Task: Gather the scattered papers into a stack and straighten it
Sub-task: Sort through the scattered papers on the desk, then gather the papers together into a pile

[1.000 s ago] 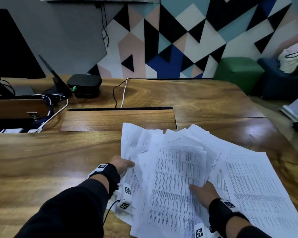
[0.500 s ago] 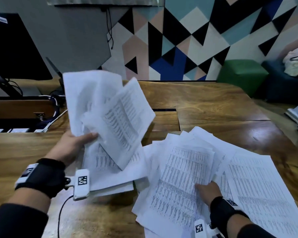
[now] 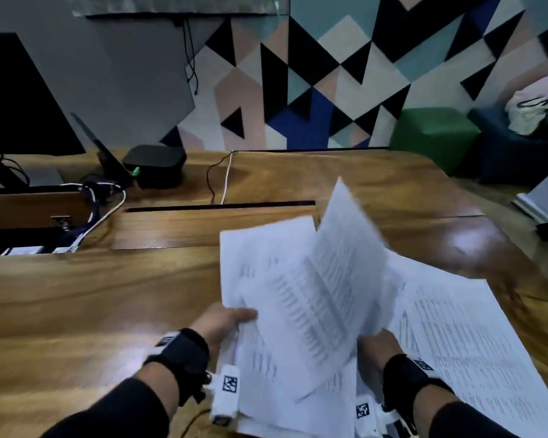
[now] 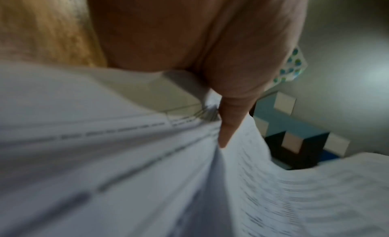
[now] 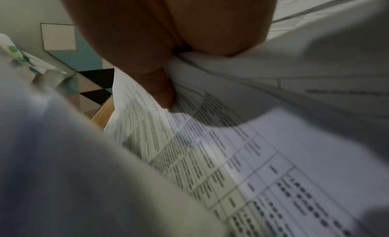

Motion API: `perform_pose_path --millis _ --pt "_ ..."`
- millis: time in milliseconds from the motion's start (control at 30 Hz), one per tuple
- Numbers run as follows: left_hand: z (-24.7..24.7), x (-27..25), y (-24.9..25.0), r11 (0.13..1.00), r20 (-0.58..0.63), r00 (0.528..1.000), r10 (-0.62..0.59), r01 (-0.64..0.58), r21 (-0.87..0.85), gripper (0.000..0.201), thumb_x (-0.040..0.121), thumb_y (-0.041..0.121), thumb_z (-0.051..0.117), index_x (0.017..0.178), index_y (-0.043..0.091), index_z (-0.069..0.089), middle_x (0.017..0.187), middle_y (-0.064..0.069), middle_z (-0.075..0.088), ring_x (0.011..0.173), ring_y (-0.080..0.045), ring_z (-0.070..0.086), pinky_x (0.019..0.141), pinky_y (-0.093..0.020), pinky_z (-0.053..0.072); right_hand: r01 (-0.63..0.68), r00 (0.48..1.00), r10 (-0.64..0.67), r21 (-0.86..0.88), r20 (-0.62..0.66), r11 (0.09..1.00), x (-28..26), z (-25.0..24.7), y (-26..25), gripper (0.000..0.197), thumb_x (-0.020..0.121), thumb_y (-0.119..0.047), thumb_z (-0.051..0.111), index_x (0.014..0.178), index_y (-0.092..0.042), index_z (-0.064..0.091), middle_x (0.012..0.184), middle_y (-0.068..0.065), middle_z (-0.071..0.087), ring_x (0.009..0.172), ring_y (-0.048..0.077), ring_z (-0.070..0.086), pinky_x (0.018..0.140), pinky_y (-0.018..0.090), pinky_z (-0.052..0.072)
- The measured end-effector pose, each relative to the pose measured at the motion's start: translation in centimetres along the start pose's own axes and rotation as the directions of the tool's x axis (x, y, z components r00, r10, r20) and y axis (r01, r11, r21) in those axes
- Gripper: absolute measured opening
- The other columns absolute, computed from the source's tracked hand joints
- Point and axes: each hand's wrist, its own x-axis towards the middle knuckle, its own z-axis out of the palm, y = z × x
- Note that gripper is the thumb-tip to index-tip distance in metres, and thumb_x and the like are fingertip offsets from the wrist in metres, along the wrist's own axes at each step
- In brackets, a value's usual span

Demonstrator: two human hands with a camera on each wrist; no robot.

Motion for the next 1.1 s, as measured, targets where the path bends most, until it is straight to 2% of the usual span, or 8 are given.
perform_pose_path --millis 200,433,533,633,733,833,933,1100 --pt "2.0 3.1 -4.5 0.991 -0.233 0.972 0.029 0.003 0.133 0.010 0.075 -0.005 0.075 0.083 -0.002 0.070 0.082 -0.014 0.073 0.075 -0.027 0.069 0.075 -0.033 0.054 -0.109 0.992 0.082 0.305 0.100 0.946 0.7 -0.1 1.4 0.016 0.088 -0.008 0.056 0.090 0.005 0.063 0.076 0.010 0.060 0.072 0.025 0.053 0.071 0.032 0.042" --pt "1.8 4.2 -5.3 0.955 -0.252 0.947 0.200 -0.131 0.266 0.057 0.061 0.007 0.087 0.107 0.015 0.054 0.096 -0.003 0.072 0.088 -0.025 0.070 0.077 -0.038 0.056 -0.142 0.986 0.055 0.630 0.155 0.763 0.1 -0.4 1.1 0.103 0.067 -0.088 0.041 0.146 -0.021 0.040 0.149 0.002 0.042 0.138 0.027 0.038 0.117 0.046 0.026" --pt "1.9 3.6 -5.2 0.890 -0.098 0.963 0.252 -0.190 0.414 0.063 0.060 0.019 0.089 0.110 0.027 0.052 0.098 0.009 0.071 0.090 -0.013 0.069 0.076 -0.030 0.056 -0.049 0.993 -0.014 0.500 0.121 0.865 -0.5 0.2 0.9 0.108 0.062 -0.070 0.071 0.143 -0.007 0.041 0.144 0.010 0.048 0.128 0.029 0.047 0.108 0.042 0.035" --pt "2.3 3.2 -5.0 0.869 0.044 0.976 0.211 -0.208 0.449 0.036 0.068 0.015 0.087 0.098 0.018 0.068 0.086 0.009 0.077 0.074 -0.003 0.072 0.062 -0.016 0.053 -0.023 0.989 -0.039 0.405 0.144 0.914 1.4 1.4 2.4 0.133 0.025 -0.061 0.089 0.138 -0.006 0.046 0.133 0.011 0.058 0.117 0.028 0.057 0.103 0.043 0.045" --pt "2.3 3.0 -4.8 0.888 0.119 0.976 0.185 -0.218 0.405 0.018 0.074 0.016 0.083 0.089 0.014 0.073 0.079 0.008 0.079 0.072 -0.008 0.075 0.065 -0.023 0.055 -0.058 0.981 -0.015 0.364 0.195 0.930 2.0 1.5 2.8 0.098 0.053 -0.039 0.086 0.136 -0.003 0.046 0.129 0.014 0.059 0.114 0.031 0.058 0.102 0.047 0.046" --pt "2.1 2.8 -4.6 0.897 0.027 0.950 0.311 -0.303 0.321 0.044 0.070 0.035 0.084 0.106 0.017 0.066 0.097 0.005 0.075 0.092 -0.018 0.073 0.074 -0.031 0.056 -0.017 0.974 -0.083 0.430 0.213 0.903 -0.6 0.1 0.9 0.046 0.082 -0.013 0.074 0.123 -0.010 0.054 0.115 0.007 0.064 0.100 0.024 0.060 0.096 0.038 0.043" --pt "1.0 1.9 -3.2 0.947 -0.160 0.936 0.315 -0.298 0.121 0.065 0.076 0.042 0.079 0.127 0.020 0.045 0.113 0.000 0.058 0.100 -0.018 0.060 0.073 -0.029 0.049 0.015 0.957 -0.167 0.532 0.239 0.847 -1.1 -1.3 0.7 0.042 0.083 -0.012 0.073 0.121 -0.016 0.055 0.109 0.000 0.064 0.093 0.012 0.059 0.096 0.036 0.039" --pt "-1.2 1.6 -1.7 0.992 0.066 0.990 0.123 -0.122 -0.020 0.105 0.042 0.079 0.076 0.126 0.017 0.061 0.112 -0.006 0.072 0.082 -0.016 0.072 0.072 -0.031 0.051 -0.021 0.938 -0.176 0.556 0.298 0.831 -1.4 -2.3 -0.3 0.047 0.076 -0.020 0.078 0.120 -0.011 0.062 0.117 0.000 0.069 0.112 0.020 0.060 0.101 0.038 0.041"
